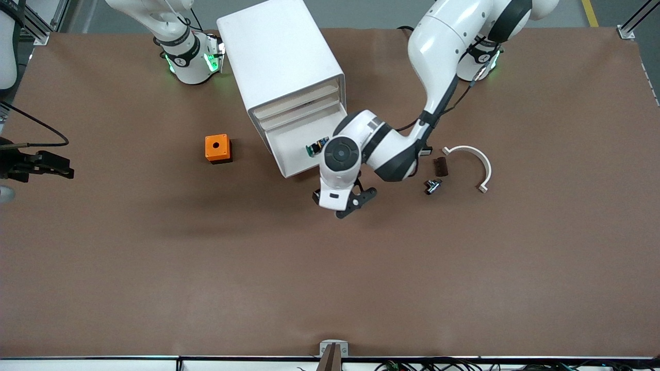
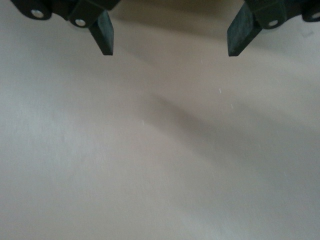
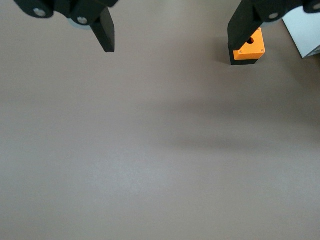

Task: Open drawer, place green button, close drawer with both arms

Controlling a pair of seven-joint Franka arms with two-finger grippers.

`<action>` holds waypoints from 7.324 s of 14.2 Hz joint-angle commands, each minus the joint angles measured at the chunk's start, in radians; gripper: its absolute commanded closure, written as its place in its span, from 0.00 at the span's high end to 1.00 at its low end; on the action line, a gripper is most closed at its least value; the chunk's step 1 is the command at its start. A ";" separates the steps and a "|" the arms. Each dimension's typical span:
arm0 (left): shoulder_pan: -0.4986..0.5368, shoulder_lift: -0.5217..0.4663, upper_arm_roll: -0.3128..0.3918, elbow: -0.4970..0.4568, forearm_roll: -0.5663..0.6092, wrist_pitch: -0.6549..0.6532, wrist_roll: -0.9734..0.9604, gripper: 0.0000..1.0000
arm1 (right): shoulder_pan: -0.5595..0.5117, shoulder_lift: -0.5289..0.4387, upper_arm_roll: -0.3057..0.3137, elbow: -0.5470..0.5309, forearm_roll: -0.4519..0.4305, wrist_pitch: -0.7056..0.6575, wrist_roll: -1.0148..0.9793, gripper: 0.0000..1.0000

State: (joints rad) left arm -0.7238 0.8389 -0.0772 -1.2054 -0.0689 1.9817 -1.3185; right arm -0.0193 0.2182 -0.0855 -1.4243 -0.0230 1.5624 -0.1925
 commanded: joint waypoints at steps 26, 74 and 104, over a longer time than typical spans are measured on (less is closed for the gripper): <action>-0.158 0.009 -0.016 -0.108 -0.118 0.135 -0.091 1.00 | 0.025 -0.286 -0.005 -0.231 0.038 0.013 0.014 1.00; 0.664 -0.871 0.181 -0.465 -0.057 -0.542 1.330 1.00 | 0.015 -0.309 -0.002 -0.257 0.000 0.025 0.025 1.00; 0.773 -0.885 0.005 -0.359 0.006 -0.386 1.269 1.00 | 0.015 -0.310 -0.003 -0.257 -0.008 0.022 0.025 1.00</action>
State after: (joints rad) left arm 0.0437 -0.0555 -0.0620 -1.5912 -0.0897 1.6173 -0.0552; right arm 0.0048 -0.0618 -0.0986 -1.6510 -0.0160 1.5732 -0.1630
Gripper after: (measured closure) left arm 0.000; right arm 0.000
